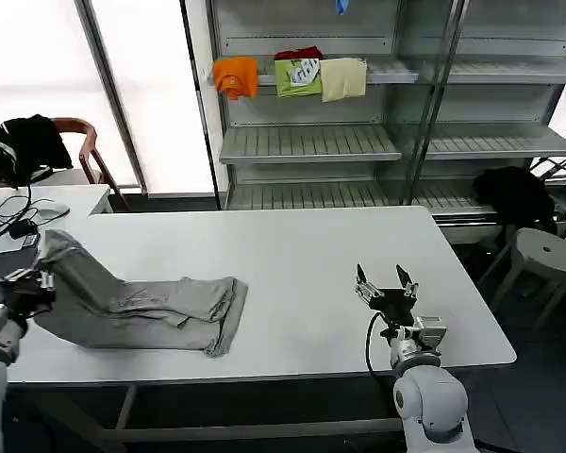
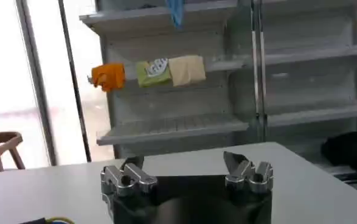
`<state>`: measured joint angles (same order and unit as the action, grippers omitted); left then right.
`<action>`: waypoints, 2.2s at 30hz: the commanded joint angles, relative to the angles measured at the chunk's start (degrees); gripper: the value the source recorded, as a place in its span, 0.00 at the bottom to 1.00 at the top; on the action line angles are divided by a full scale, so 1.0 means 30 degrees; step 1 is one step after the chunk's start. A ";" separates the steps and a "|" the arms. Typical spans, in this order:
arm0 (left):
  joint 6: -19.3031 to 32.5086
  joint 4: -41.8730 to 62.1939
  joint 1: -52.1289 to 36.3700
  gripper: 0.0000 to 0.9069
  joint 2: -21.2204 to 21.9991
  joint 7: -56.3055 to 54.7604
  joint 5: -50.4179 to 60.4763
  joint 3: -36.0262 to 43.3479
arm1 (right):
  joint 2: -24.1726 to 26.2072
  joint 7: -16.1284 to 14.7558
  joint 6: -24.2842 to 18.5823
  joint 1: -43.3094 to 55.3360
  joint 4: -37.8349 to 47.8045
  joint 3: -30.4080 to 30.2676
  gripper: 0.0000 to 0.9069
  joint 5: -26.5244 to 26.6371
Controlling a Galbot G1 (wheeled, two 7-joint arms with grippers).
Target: Fold and organize the clothes.
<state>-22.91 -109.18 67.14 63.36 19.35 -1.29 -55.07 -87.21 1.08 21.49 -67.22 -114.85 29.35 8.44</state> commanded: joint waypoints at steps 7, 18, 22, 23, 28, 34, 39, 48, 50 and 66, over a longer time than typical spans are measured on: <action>-0.3378 -0.3290 0.0086 0.00 0.4997 -0.1989 0.1478 0.8553 | 0.0138 0.0080 -0.0186 -0.0689 -0.0285 0.0354 1.00 -0.0176; -0.3404 -0.1865 -0.0011 0.00 0.5864 -0.2702 0.1523 0.9688 | 0.0268 0.0158 0.0188 -0.0751 -0.0389 0.0375 1.00 -0.0162; -0.3397 -0.1337 -0.0069 0.01 0.6085 -0.2829 0.1842 0.9921 | 0.0237 0.0161 0.0250 -0.0665 -0.0272 0.0258 1.00 -0.0229; -0.3399 -0.1210 -0.0077 0.01 0.6145 -0.2843 0.1886 0.9954 | 0.0232 0.0158 0.0260 -0.0645 -0.0244 0.0233 1.00 -0.0236; -0.3384 -0.0579 -0.0042 1.00 0.6434 -0.3117 0.2389 1.0246 | 0.0222 0.0129 0.0262 -0.0630 -0.0126 0.0160 1.00 -0.0286; -0.3374 -0.0074 -0.0060 1.00 0.6959 -0.3433 0.2574 1.0611 | 0.0183 0.0126 0.0196 -0.0690 0.0049 0.0131 1.00 -0.0324; -0.3377 0.0325 -0.0075 1.00 0.7486 -0.3695 0.2682 1.0922 | 0.0171 0.0152 0.0146 -0.0791 0.0144 0.0170 1.00 -0.0330; -0.3392 0.0414 0.0010 1.00 0.7979 -0.3768 0.2438 1.1396 | 0.0045 0.0182 0.0097 -0.0973 0.0096 0.0191 1.00 -0.0456; -0.3405 0.0287 0.0038 1.00 0.8025 -0.3751 0.1910 1.1492 | -0.0031 0.0190 0.0088 -0.1001 0.0108 0.0156 1.00 -0.0557; -0.3195 -0.2229 -0.0636 1.00 0.4180 -0.2092 -0.5197 0.3179 | -0.0104 0.0180 0.0254 -0.0685 0.0221 -0.0173 1.00 -0.0880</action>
<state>-32.86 -113.54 67.09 85.28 10.10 -5.05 -26.36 -87.56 1.71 22.10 -69.58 -114.35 29.04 6.01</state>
